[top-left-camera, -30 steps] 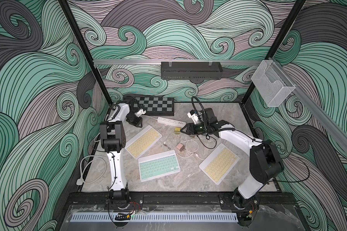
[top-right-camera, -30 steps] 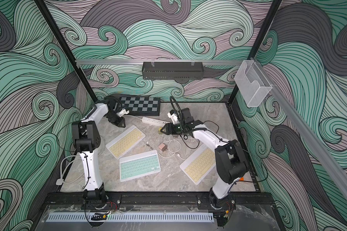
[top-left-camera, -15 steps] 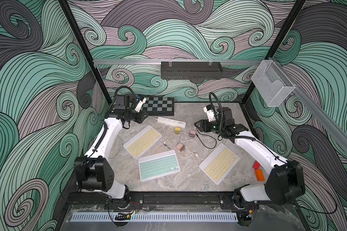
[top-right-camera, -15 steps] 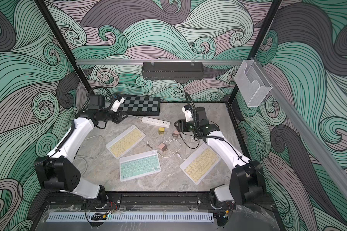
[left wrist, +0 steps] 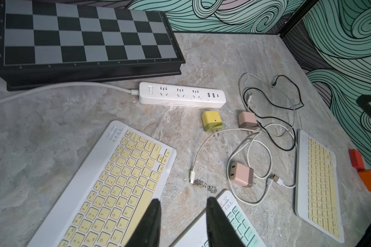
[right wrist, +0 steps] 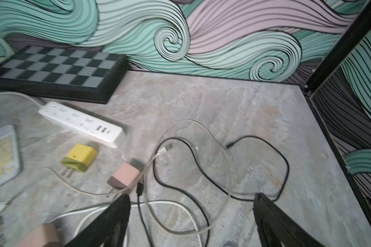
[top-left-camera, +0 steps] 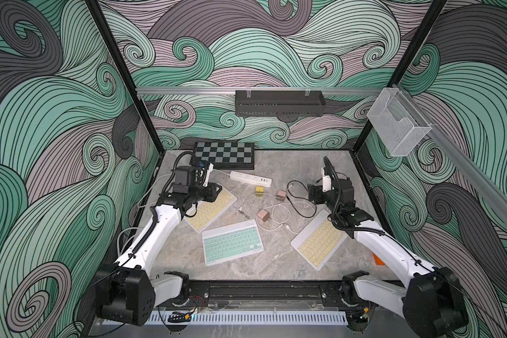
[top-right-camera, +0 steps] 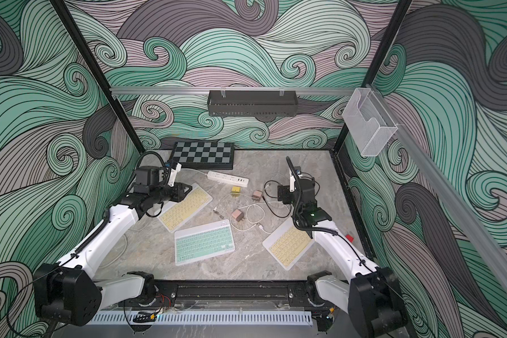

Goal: Unplug the wireless keyboard
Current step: Reset both arms

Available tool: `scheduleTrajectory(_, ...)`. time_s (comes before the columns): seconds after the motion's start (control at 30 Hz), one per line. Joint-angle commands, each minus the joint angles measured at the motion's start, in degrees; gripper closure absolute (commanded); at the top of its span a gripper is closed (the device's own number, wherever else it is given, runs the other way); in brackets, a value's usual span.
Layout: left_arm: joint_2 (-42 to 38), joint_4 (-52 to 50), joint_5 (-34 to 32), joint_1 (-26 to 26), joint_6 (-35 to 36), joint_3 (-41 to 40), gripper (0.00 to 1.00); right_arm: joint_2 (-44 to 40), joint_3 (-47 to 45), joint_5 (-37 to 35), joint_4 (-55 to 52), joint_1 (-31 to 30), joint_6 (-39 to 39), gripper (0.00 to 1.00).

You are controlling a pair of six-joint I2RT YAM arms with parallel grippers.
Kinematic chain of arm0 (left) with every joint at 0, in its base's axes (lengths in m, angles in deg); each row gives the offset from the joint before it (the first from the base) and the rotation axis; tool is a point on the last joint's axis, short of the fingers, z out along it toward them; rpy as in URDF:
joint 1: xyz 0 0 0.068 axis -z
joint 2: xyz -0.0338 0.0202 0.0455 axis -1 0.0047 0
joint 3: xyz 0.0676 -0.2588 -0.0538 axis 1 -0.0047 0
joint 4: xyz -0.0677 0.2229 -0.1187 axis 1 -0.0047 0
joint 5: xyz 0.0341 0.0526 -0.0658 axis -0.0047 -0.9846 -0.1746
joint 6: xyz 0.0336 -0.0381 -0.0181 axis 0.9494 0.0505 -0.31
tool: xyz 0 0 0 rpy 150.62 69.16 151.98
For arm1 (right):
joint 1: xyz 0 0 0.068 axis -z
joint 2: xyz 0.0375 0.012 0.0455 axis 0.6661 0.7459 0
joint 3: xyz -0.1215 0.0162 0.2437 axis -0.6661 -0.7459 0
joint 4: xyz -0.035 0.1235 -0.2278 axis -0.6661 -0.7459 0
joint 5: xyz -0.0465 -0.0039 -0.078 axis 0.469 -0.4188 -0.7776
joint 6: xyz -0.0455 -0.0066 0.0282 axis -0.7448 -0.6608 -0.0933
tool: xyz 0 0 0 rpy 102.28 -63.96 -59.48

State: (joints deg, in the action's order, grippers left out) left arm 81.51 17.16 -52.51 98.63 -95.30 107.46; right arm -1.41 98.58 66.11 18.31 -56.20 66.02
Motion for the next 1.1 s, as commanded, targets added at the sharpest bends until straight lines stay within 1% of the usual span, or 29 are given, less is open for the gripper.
scheduleTrajectory(0.0,0.4,2.1,-3.4,0.7,-3.4,1.5,0.64,-0.3,-4.1,-6.0,13.6,1.3,-5.9,0.05)
scheduleTrajectory(0.07,1.0,1.0,-5.1,0.7,-3.4,2.0,0.64,-0.6,-7.4,-5.3,18.9,2.6,-7.4,0.01)
scheduleTrajectory(0.1,1.1,0.9,-5.6,0.7,-3.2,2.0,0.64,-0.5,-8.4,-4.9,20.2,3.3,-7.8,0.01)
scheduleTrajectory(0.2,1.3,1.8,-6.0,0.7,-3.5,1.1,0.64,0.4,-9.6,-3.1,21.8,4.9,-8.5,0.01)
scheduleTrajectory(0.33,2.0,2.7,-6.0,0.7,-3.8,0.5,0.64,2.6,-11.2,-2.4,25.0,6.7,-8.4,0.01)
scheduleTrajectory(0.53,3.0,2.9,-7.0,0.7,-4.0,0.5,0.63,5.1,-12.3,-0.4,26.9,8.0,-7.7,0.01)
scheduleTrajectory(0.87,4.7,3.4,-7.4,0.7,-4.4,0.5,0.62,8.4,-12.0,-0.2,27.5,9.6,-6.9,0.01)
scheduleTrajectory(1.07,5.3,3.4,-7.4,0.7,-4.6,0.6,0.62,13.4,-11.8,-0.3,29.9,11.2,-6.5,0.02)
